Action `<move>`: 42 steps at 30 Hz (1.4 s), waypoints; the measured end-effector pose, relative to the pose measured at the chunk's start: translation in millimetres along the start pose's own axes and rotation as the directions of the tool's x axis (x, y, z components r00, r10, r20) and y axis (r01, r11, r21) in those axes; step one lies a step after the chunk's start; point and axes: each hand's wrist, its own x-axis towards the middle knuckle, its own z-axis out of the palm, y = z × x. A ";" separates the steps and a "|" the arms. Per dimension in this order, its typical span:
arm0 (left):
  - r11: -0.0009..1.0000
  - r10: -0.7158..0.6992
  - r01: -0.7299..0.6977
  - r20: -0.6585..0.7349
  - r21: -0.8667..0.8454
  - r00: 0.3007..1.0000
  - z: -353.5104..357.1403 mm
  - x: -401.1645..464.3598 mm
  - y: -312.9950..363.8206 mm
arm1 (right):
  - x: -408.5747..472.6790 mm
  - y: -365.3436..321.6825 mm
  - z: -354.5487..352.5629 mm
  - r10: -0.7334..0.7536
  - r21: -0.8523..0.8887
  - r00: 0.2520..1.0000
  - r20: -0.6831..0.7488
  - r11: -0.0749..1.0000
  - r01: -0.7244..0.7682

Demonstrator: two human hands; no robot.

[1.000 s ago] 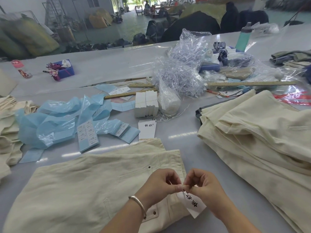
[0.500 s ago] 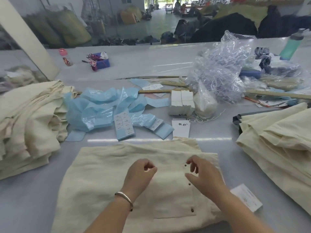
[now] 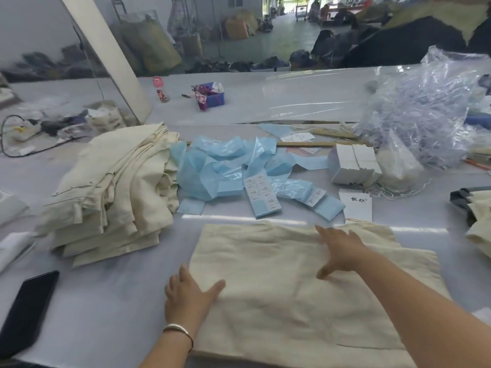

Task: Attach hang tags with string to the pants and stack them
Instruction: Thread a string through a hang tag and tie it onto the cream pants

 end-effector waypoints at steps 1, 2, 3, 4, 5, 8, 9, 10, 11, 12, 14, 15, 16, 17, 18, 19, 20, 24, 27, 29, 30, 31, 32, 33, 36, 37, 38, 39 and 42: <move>0.998 0.018 -0.019 -0.009 -0.061 1.000 1.5 0.7 -4.2 | -0.6 -4.1 1.8 0.017 -0.027 0.999 -0.037 0.999 -0.018; 0.992 0.023 -0.023 -0.004 -0.128 1.000 2.1 0.9 -7.4 | -2.1 -8.9 4.9 0.025 -0.049 0.995 -0.093 0.998 -0.030; 0.980 0.012 -0.007 0.024 -0.197 1.000 1.0 0.8 -10.1 | -5.3 -13.7 9.3 0.032 -0.060 0.987 -0.158 0.997 -0.042; 0.964 0.002 0.015 0.065 -0.267 0.998 -0.9 0.9 -13.1 | -10.9 -18.4 14.2 0.039 -0.062 0.974 -0.223 0.997 -0.054; 0.943 0.004 0.033 0.110 -0.332 0.994 -4.0 1.4 -15.7 | -18.4 -21.6 19.1 0.046 -0.053 0.959 -0.281 0.997 -0.063; 0.872 0.092 0.020 0.204 -0.488 0.975 -16.8 -2.1 -16.7 | -55.1 -21.6 29.9 0.072 0.007 0.936 -0.345 0.997 -0.075; 0.844 0.144 -0.009 0.209 -0.536 0.967 -20.9 -5.6 -12.4 | -71.5 -19.2 31.0 0.092 0.048 0.925 -0.368 0.996 -0.079; 0.821 0.199 -0.044 0.212 -0.570 0.957 -25.0 -10.2 -5.9 | -90.4 -15.8 31.0 0.122 0.105 0.901 -0.416 0.991 -0.086; 0.796 0.251 -0.076 0.213 -0.601 0.944 -28.6 -16.2 3.5 | -111.2 -11.8 30.4 0.159 0.157 0.862 -0.482 0.983 -0.094; 0.770 0.301 -0.103 0.215 -0.629 0.929 -31.4 -23.7 14.8 | -133.5 -8.1 28.3 0.203 0.199 0.812 -0.547 0.974 -0.110; 0.725 0.405 -0.173 0.210 -0.667 0.890 -33.0 -41.9 42.0 | -179.1 4.0 24.5 0.299 0.255 0.675 -0.675 0.953 -0.167; 0.700 0.458 -0.209 0.205 -0.683 0.865 -33.0 -52.4 57.7 | -202.3 10.8 21.6 0.333 0.263 0.619 -0.711 0.943 -0.206; 0.669 0.511 -0.242 0.198 -0.703 0.837 -32.8 -63.1 75.1 | -225.5 17.8 17.8 0.365 0.270 0.573 -0.734 0.930 -0.247; 0.633 0.561 -0.271 0.187 -0.725 0.807 -31.7 -75.0 94.3 | -248.4 25.7 14.3 0.403 0.282 0.525 -0.750 0.912 -0.296; 0.600 0.609 -0.300 0.181 -0.741 0.772 -30.7 -86.7 114.4 | -270.7 34.7 11.4 0.438 0.297 0.465 -0.770 0.890 -0.346; 0.571 0.655 -0.327 0.178 -0.753 0.734 -29.4 -99.8 135.7 | -291.9 44.5 9.5 0.470 0.317 0.395 -0.790 0.863 -0.393; 0.539 0.699 -0.354 0.170 -0.764 0.695 -27.6 -112.0 157.1 | -312.6 54.5 7.2 0.499 0.341 0.325 -0.803 0.833 -0.436; 0.336 0.860 -0.503 0.042 -0.796 0.508 -18.9 -163.4 248.4 | -386.5 96.2 -12.7 0.526 0.405 0.066 -0.848 0.723 -0.560; 0.196 0.919 -0.552 -0.045 -0.810 0.392 -19.7 -200.5 321.8 | -436.1 135.2 -42.3 0.525 0.460 -0.081 -0.848 0.650 -0.605; 0.115 0.930 -0.551 -0.106 -0.827 0.352 -21.2 -219.4 373.4 | -459.5 165.9 -67.2 0.506 0.462 -0.135 -0.852 0.605 -0.649; 0.083 0.931 -0.583 -0.145 -0.808 0.334 -23.5 -226.0 400.1 | -467.7 182.1 -81.1 0.499 0.453 -0.140 -0.855 0.588 -0.670; 0.065 0.931 -0.630 -0.180 -0.774 0.317 -25.2 -230.8 427.6 | -473.1 199.1 -95.6 0.500 0.445 -0.134 -0.856 0.581 -0.682; 0.059 0.931 -0.677 -0.203 -0.734 0.302 -27.7 -234.5 455.8 | -476.9 217.7 -109.8 0.497 0.437 -0.126 -0.859 0.582 -0.686; 0.051 0.931 -0.716 -0.226 -0.696 0.286 -29.4 -235.9 483.6 | -478.8 237.8 -123.5 0.482 0.424 -0.121 -0.868 0.590 -0.687; 0.045 0.922 -0.774 -0.271 -0.631 0.275 -28.6 -230.7 562.3 | -467.1 303.9 -163.4 0.490 0.427 -0.104 -0.866 0.614 -0.664; 0.067 0.919 -0.793 -0.271 -0.606 0.285 -23.0 -225.2 586.3 | -456.9 328.3 -174.7 0.527 0.458 -0.091 -0.845 0.624 -0.633; 0.102 0.919 -0.809 -0.256 -0.579 0.299 -14.3 -219.8 607.6 | -444.2 352.4 -183.1 0.579 0.500 -0.075 -0.812 0.622 -0.603; 0.156 0.920 -0.824 -0.223 -0.545 0.322 -2.9 -214.9 624.7 | -430.0 375.3 -186.7 0.638 0.536 -0.053 -0.768 0.596 -0.598; 0.284 0.937 -0.899 -0.101 -0.332 0.334 48.8 -208.1 646.8 | -386.4 424.6 -163.3 0.766 0.492 0.067 -0.639 0.474 -0.730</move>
